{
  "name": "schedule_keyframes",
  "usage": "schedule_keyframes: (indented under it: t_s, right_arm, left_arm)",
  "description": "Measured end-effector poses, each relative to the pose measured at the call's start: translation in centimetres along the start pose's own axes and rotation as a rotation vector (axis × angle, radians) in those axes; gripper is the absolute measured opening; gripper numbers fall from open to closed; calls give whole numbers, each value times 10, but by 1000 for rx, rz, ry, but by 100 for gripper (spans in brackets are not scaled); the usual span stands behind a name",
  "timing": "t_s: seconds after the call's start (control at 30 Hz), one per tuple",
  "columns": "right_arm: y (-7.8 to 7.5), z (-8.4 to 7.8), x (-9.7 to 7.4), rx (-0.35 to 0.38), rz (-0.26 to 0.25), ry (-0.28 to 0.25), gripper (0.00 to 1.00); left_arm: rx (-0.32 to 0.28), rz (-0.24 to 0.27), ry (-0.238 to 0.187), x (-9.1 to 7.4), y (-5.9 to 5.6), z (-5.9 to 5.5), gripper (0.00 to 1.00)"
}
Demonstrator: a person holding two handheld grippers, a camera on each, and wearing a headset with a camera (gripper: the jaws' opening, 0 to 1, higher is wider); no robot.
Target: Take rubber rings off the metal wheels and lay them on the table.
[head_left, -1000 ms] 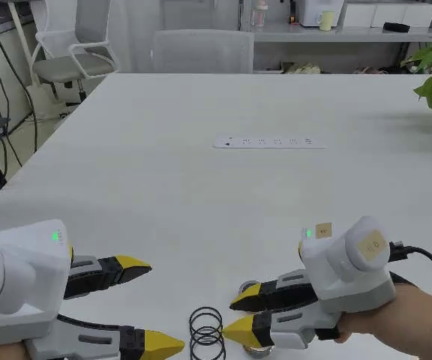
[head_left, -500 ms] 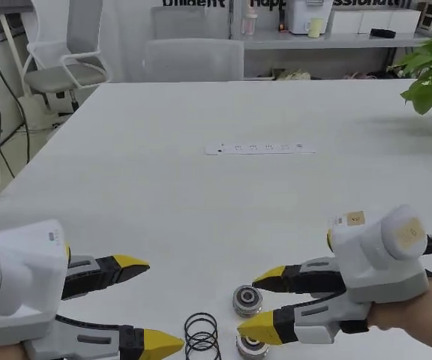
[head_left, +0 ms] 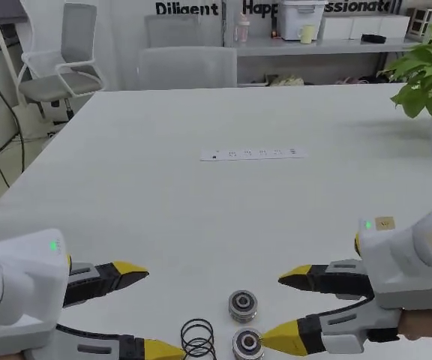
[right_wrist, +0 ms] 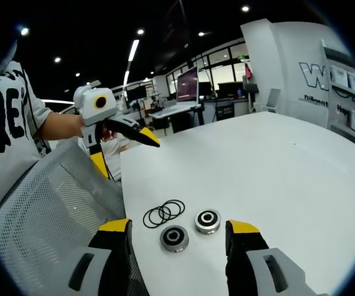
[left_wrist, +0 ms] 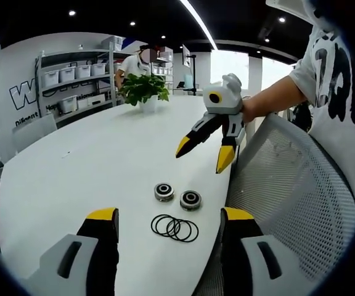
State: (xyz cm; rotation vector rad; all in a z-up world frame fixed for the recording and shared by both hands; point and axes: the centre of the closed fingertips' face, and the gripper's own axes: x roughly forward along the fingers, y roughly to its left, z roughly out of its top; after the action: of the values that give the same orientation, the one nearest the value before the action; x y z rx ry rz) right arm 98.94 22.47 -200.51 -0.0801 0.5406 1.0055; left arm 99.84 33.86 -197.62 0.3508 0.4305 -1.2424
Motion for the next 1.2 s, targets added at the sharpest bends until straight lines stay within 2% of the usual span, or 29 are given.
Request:
schedule_keyframes:
  t_s: [0.57,1.2]
  right_arm:
    - [-5,-12,-29,23,-65,-30,67]
    - [-2,-16,-34,15,-77,-31,70]
  left_arm:
    - [9,-1,7,3,-4,2,70]
    - [10,9,7,1,-2,1,72]
